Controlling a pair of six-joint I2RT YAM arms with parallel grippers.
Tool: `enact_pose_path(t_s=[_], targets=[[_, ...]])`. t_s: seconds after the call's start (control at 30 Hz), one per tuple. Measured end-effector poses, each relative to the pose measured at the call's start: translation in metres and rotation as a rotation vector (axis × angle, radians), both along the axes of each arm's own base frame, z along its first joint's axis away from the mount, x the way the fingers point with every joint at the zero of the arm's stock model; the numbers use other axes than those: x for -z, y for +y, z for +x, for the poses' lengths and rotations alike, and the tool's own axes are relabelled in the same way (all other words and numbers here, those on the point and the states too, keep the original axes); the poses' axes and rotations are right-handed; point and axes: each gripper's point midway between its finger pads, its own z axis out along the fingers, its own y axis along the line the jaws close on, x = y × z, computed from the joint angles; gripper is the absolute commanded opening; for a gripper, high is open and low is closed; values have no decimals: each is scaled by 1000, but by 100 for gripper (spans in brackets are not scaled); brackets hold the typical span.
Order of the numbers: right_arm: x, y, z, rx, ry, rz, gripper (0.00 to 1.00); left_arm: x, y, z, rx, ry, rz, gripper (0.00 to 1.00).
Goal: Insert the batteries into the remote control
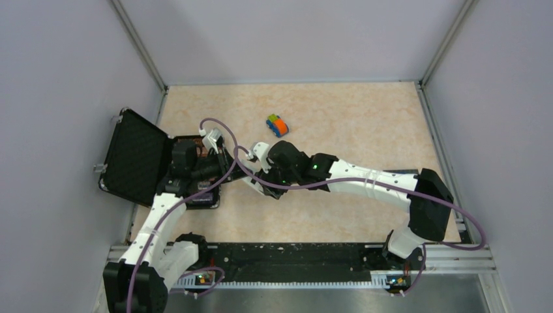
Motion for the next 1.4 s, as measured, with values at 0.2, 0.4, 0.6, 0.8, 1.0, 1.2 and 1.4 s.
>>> enact_pose_path(t_s=[0.2, 0.4, 0.6, 0.8, 1.0, 1.2, 1.4], targets=[[0, 0, 0, -5, -4, -3, 41, 0, 1, 1, -6, 0, 3, 0], [1, 0, -1, -10, 1, -3, 41, 1, 1, 1, -6, -2, 6, 0], [1, 2, -5, -28, 17, 3, 41, 1, 2, 3, -20, -6, 15, 0], [4, 3, -5, -28, 22, -4, 41, 1, 2, 4, -19, -9, 16, 0], [1, 3, -1, -16, 8, -2, 41, 2, 3, 4, -12, -22, 26, 0], [1, 2, 0, -10, 2, -5, 41, 3, 3, 3, -8, -24, 32, 0], [2, 3, 0, -11, 3, -6, 41, 2, 3, 3, -5, -31, 35, 0]])
